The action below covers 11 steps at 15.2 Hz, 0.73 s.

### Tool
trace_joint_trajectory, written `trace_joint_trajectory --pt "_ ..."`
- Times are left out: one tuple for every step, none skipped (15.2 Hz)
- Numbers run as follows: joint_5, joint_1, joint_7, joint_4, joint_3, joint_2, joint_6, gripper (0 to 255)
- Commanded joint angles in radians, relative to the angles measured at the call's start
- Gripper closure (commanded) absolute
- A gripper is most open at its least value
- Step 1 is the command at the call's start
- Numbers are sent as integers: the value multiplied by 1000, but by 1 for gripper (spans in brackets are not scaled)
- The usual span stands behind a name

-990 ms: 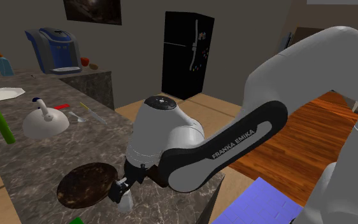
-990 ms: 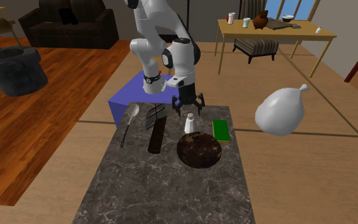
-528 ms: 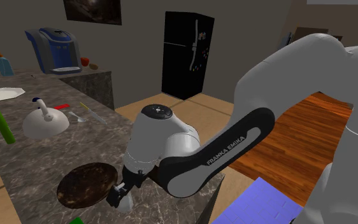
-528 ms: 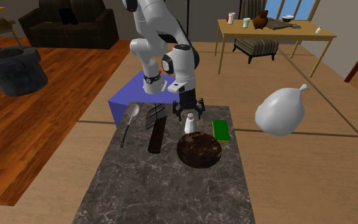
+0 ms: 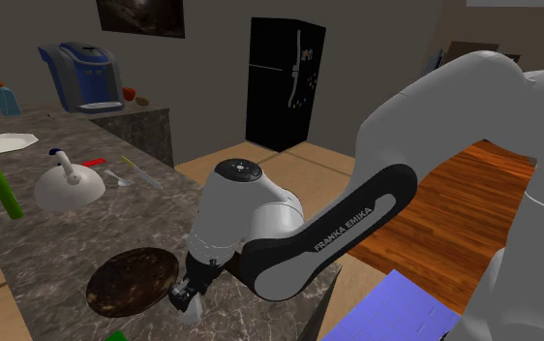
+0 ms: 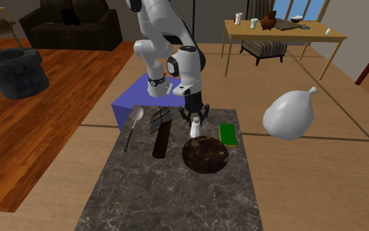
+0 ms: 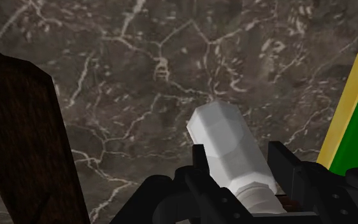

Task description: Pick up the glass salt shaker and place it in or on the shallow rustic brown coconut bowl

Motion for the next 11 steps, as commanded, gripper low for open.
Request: trace_joint_trajectory --pt "0 0 0 0 0 0 0 255" --pt "0 0 0 0 0 0 0 255" --pt "0 0 0 0 0 0 0 255" --pt "0 0 0 0 0 0 0 255" --pt "0 0 0 0 0 0 0 255" --pt "0 0 0 0 0 0 0 255" --pt "13 -4 -10 3 5 -10 -12 255" --pt "26 -7 -19 6 9 -21 -24 255" --pt "39 -10 -28 10 13 -31 -36 255" --pt "52 -13 -37 14 17 -42 -48 255" --pt "63 -16 -45 18 20 -52 -60 255"
